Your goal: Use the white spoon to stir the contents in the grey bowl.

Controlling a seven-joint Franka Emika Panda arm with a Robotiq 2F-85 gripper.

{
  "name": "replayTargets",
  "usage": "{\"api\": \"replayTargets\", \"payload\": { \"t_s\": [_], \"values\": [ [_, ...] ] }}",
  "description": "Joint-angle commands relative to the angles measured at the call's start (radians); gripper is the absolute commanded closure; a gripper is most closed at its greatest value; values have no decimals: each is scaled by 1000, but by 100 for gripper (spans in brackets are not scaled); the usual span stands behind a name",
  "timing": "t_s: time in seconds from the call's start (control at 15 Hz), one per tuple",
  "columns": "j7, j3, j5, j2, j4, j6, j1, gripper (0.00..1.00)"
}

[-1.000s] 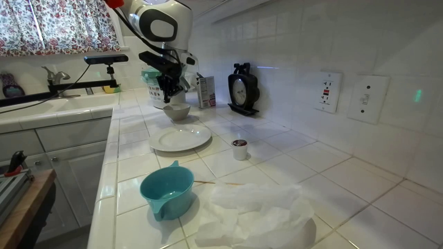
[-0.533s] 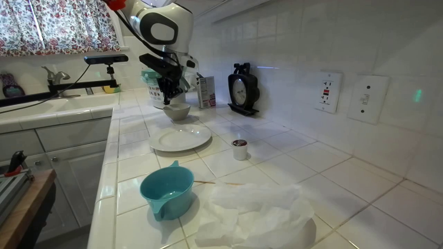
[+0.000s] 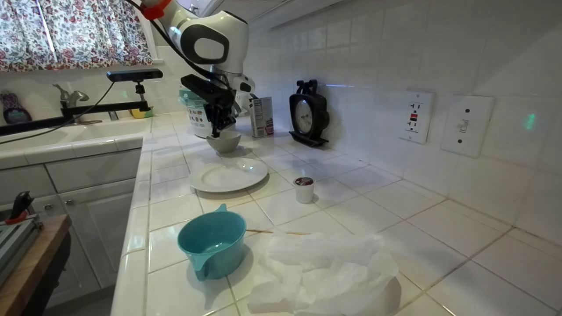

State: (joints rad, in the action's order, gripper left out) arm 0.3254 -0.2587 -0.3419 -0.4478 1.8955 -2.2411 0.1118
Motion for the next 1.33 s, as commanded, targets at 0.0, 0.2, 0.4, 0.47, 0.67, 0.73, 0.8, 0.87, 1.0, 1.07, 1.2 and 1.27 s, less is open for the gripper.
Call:
{"api": "replayTargets", "payload": {
  "t_s": [0.0,0.2,0.4,0.47,0.67,0.73,0.8,0.87,1.0,1.07,1.2,1.27],
  "values": [
    [28,-18,-35,-6,-5,-3,-17,72],
    [28,-24,-36,6,-4,2,-14,58],
    [25,-32,-30,32,1,8,-9,36],
    [19,-33,-28,42,5,8,-8,28],
    [-18,-17,-13,90,37,-25,1,6],
    [-39,-10,-16,108,53,-36,1,1],
    [-55,-2,-14,121,67,-45,4,0],
    [-78,6,-16,132,87,-65,7,0],
    [-97,9,-39,142,130,-129,6,0],
    [-106,10,-40,144,154,-172,8,0],
    [-105,6,-41,154,206,-282,6,0],
    [-102,5,-34,174,233,-330,2,0]
  ]
}}
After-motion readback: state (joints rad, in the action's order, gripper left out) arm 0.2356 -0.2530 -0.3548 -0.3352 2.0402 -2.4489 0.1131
